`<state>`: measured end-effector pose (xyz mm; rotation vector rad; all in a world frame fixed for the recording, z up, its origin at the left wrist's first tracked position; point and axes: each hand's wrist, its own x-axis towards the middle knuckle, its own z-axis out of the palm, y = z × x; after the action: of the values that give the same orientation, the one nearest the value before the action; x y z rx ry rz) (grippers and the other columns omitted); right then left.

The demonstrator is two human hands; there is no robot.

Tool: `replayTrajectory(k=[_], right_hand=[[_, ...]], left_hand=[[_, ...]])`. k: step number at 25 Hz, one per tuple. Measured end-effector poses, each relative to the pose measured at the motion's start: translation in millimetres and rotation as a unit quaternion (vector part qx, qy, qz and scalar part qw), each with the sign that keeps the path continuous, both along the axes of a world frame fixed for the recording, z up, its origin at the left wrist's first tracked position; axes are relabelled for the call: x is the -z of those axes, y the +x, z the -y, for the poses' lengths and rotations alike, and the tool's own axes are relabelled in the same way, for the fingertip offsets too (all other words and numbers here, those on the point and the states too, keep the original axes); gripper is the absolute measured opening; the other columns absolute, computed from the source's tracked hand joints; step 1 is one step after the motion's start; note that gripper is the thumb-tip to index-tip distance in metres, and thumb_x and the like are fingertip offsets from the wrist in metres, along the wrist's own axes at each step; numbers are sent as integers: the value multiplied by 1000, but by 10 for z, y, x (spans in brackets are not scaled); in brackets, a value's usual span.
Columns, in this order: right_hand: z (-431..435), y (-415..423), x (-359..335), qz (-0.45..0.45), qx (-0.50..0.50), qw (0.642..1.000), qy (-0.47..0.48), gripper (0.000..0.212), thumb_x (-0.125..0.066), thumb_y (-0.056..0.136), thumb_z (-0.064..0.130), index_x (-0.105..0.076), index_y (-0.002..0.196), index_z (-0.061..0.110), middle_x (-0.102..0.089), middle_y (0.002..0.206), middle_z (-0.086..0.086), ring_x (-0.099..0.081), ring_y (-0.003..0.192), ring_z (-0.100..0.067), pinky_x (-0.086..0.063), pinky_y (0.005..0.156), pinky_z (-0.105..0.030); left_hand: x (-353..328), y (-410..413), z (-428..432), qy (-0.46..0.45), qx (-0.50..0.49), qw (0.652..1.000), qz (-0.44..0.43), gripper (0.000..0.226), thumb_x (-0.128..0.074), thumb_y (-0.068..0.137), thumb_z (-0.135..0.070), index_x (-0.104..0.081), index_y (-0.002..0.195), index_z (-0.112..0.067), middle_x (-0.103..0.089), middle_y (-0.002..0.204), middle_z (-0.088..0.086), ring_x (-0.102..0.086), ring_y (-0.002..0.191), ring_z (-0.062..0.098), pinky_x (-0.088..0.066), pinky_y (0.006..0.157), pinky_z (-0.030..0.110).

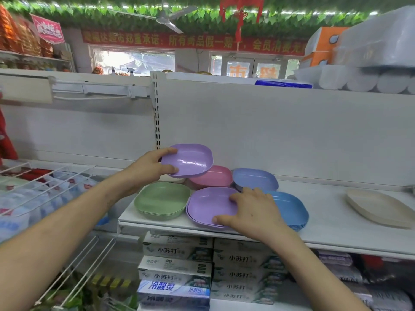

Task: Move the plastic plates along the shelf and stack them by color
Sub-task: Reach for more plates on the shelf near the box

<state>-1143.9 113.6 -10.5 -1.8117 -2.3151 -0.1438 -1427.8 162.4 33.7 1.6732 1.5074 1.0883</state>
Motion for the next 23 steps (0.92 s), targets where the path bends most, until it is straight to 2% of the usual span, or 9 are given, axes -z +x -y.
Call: replayTrajectory(k=[4, 7, 10, 12, 14, 15, 20, 22, 23], right_hand=[[-15, -42, 5, 44, 14, 999, 3, 75, -44, 73, 92, -71, 114, 36, -50, 107, -1, -43, 106, -26, -37, 92, -43], [7, -66, -2, 57, 14, 998, -5, 76, -42, 73, 93, -72, 111, 36, -47, 104, 0, -41, 103, -25, -36, 92, -43], [30, -20, -41, -25, 25, 999, 3, 67, -44, 78, 87, -69, 119, 41, -53, 107, 3, -49, 110, -24, -38, 94, -43], [9, 89, -106, -114, 51, 990, 64, 50, -48, 89, 72, -69, 120, 40, -63, 113, 4, -57, 113, -24, -41, 93, -43], [-26, 247, -171, -167, 90, 974, 124, 34, -51, 95, 54, -71, 115, 35, -65, 109, 2, -60, 107, -27, -44, 89, -42], [-35, 322, -196, -181, 105, 967, 144, 30, -51, 95, 48, -70, 113, 33, -64, 104, 2, -60, 101, -27, -45, 87, -43], [19, 551, -226, -226, 120, 947, 194, 22, -53, 95, 39, -68, 109, 30, -56, 88, 7, -56, 86, -22, -47, 84, -44], [44, 601, -204, -237, 123, 942, 202, 21, -53, 96, 38, -68, 108, 30, -55, 87, 8, -56, 86, -22, -47, 85, -45], [48, 624, -193, -242, 125, 940, 204, 20, -53, 96, 37, -68, 108, 29, -55, 86, 8, -55, 86, -21, -47, 85, -46]], left_hand=[[3, -26, 33, -14, 38, 999, -21, 54, -76, 89, -20, -58, 140, -31, -61, 108, -12, -57, 76, -3, -42, 63, 14], [1, -30, 73, -18, 59, 997, -42, 52, -77, 89, -24, -60, 138, -31, -60, 105, -14, -57, 77, -4, -40, 62, 14], [-9, -20, 124, -25, 81, 995, -54, 49, -77, 89, -24, -62, 135, -31, -60, 104, -17, -57, 71, -13, -39, 59, 6], [12, 31, 154, -24, 99, 991, -81, 52, -80, 86, -30, -63, 134, -34, -62, 116, -17, -59, 89, -14, -44, 74, 7], [62, 115, 151, -15, 117, 983, -142, 62, -82, 80, -40, -61, 138, -36, -60, 131, -16, -58, 115, 1, -44, 99, 20], [90, 180, 155, -17, 133, 976, -174, 66, -81, 80, -43, -58, 142, -35, -57, 137, -16, -55, 120, 6, -42, 104, 24], [220, 477, 140, -23, 186, 926, -327, 80, -77, 82, -52, -46, 153, -30, -46, 154, -12, -45, 131, 8, -36, 106, 23], [236, 523, 134, -19, 181, 904, -387, 81, -74, 79, -63, -49, 151, -33, -51, 148, -8, -44, 126, 10, -38, 103, 28], [235, 540, 136, -11, 175, 890, -422, 80, -72, 79, -68, -50, 149, -36, -56, 138, -7, -42, 118, 11, -38, 98, 30]])
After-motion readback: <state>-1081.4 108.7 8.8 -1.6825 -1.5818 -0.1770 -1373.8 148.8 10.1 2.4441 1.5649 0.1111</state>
